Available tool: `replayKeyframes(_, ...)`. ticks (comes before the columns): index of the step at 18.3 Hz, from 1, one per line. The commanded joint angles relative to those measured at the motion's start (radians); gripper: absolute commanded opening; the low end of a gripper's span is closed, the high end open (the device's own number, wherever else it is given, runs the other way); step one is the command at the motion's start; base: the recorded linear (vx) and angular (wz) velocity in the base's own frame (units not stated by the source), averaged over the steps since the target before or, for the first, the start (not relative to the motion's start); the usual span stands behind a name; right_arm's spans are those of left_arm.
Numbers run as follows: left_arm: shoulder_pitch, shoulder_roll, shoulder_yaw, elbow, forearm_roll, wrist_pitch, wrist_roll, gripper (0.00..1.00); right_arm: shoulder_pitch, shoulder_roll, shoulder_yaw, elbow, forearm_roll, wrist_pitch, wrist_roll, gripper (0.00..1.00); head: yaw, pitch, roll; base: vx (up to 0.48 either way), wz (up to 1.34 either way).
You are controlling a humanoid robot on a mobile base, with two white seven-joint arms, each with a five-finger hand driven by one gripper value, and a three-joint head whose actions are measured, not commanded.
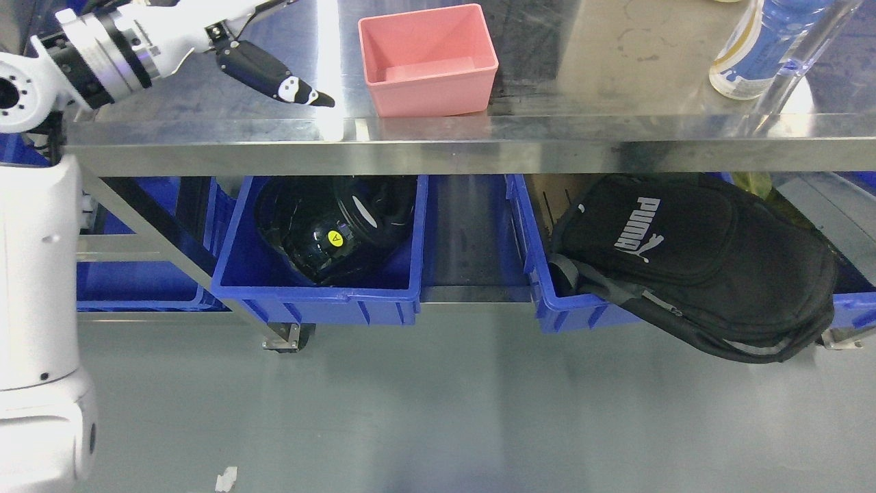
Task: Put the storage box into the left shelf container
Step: 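Raise the left hand and reach toward the pink box on the table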
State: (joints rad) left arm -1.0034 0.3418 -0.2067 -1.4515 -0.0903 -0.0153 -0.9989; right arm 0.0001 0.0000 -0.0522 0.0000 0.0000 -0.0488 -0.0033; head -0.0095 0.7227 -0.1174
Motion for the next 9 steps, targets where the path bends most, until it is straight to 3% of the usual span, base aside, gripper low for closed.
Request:
replayKeyframes(1, -0.113, -0.219, -0.184, 0.215, -0.028, 0.043, -0.001, 0.93, -0.005, -0.017, 0.0, -0.017, -0.021, 0.0, 0.0, 1.0, 0.0, 0.0, 0.0, 0.0, 0.0)
replayKeyframes(9, -0.15, -0.247, -0.218, 0.378, -0.193, 0.048, -0.046, 0.93, -0.005, -0.017, 0.0, -0.017, -0.021, 0.0, 0.002, 1.0, 0.0, 0.0, 0.0, 0.0, 0.0)
